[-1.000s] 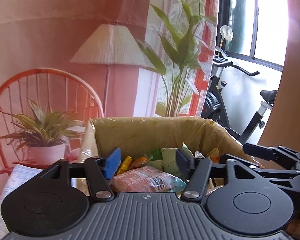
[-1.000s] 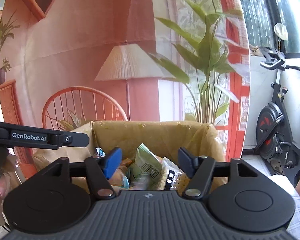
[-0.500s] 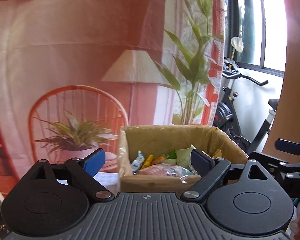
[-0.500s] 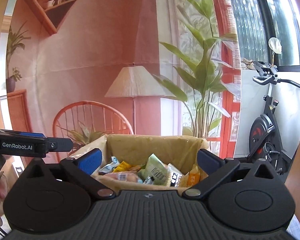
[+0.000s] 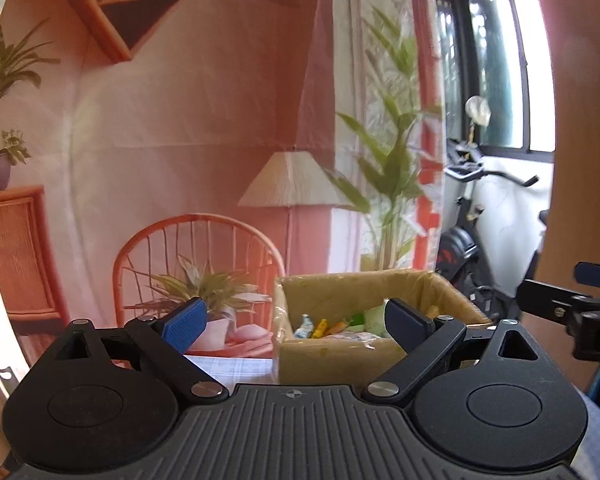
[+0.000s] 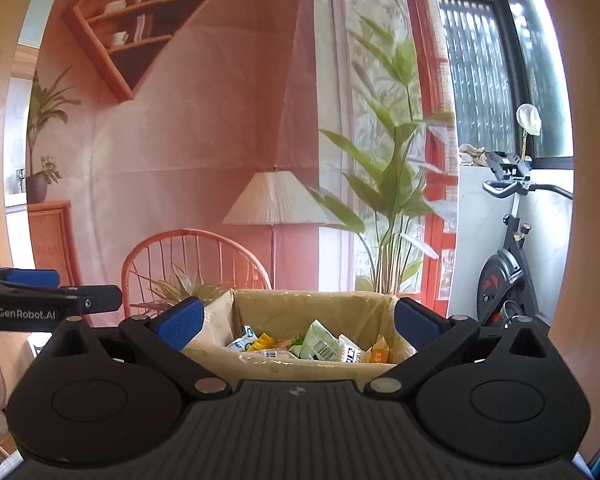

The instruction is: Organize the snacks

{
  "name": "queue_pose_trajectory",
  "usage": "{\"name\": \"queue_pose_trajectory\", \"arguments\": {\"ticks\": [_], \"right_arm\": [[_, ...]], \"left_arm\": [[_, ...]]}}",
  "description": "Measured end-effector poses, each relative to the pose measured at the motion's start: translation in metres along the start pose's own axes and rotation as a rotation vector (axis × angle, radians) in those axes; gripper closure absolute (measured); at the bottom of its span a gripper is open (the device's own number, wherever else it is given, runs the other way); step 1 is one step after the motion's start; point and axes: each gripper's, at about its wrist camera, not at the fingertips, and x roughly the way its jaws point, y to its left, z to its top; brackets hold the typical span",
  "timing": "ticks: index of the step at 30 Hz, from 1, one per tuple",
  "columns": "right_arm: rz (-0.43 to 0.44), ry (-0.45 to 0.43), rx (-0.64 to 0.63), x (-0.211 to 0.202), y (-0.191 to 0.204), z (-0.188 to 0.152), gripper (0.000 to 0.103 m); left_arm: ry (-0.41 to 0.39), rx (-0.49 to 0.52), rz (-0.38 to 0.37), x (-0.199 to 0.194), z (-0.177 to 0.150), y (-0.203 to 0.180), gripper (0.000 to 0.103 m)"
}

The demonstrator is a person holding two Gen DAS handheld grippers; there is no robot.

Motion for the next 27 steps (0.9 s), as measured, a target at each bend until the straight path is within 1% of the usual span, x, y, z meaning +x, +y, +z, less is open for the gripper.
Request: {"name": "queue_pose_trajectory", "arguments": {"ticks": [3,8,12,18,27], "right_arm": [[-0.005,-0.006,0.003,-0.015,0.004,0.004,0.000],[-0.017,0.000,0.026,-0.032,0.005,0.008,0.000],[-0.021,0.010,0.038,-0.040,0.007,0.007,0.000],[-0.019,0.015,0.039,-0.047,0.010,0.004,0.000],[-0.028,0.012,0.050,-0.051,0.008,0.004,0.000]], "left_arm": [[0.003,-0.004,-0.005,-0.017,0.002,0.000,0.006],[-0.023,0.021,0.027,-0.039,0.006,-0.003,0.006],[-0.035,0.009,0.019,-0.052,0.006,-0.002,0.006],[-0.016,0.005,0.027,-0.050,0.003,-0.004,0.006],[-0.020,0.016,0.027,-0.054,0.000,-0.005,0.006]]}}
